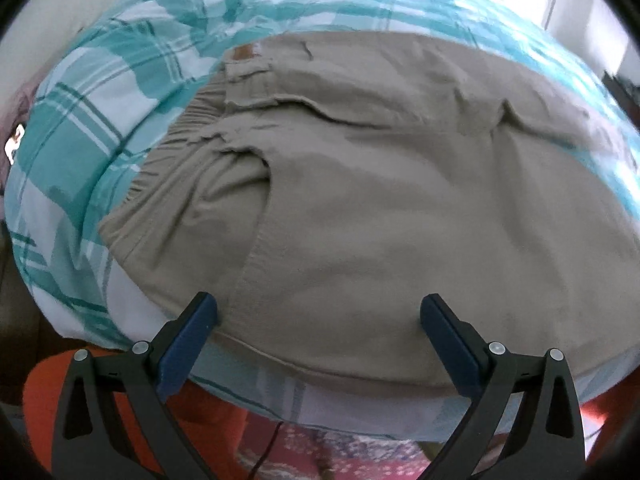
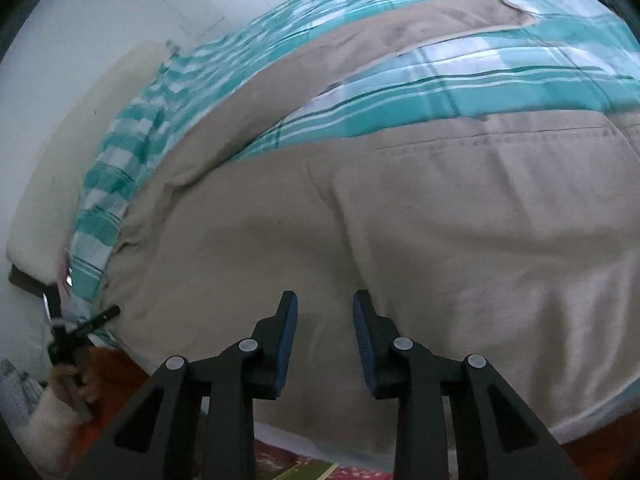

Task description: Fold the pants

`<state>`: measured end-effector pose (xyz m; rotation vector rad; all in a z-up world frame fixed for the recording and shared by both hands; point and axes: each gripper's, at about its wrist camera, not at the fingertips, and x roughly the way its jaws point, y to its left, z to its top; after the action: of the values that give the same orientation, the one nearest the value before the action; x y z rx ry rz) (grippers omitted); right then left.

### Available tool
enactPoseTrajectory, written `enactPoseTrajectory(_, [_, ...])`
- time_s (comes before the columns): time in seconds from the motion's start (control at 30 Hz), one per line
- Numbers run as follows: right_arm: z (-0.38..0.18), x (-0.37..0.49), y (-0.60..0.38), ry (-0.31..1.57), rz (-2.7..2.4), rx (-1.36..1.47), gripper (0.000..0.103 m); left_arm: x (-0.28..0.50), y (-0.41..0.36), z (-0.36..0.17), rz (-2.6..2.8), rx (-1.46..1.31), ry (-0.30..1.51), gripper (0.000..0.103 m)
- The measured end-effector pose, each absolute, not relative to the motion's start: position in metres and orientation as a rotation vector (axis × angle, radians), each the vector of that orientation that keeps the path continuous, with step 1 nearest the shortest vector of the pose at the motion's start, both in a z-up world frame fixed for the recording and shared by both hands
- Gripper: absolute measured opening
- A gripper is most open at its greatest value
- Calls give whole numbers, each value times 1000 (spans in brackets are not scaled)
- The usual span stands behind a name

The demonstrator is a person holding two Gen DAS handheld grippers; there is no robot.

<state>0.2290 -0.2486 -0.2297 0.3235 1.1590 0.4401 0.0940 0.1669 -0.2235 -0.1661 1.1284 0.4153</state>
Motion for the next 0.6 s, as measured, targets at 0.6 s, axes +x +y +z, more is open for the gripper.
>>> enactPoseTrajectory(0.6, [-176, 262, -438, 1147, -12, 479, 21, 224, 104, -144, 220, -65, 923, 102])
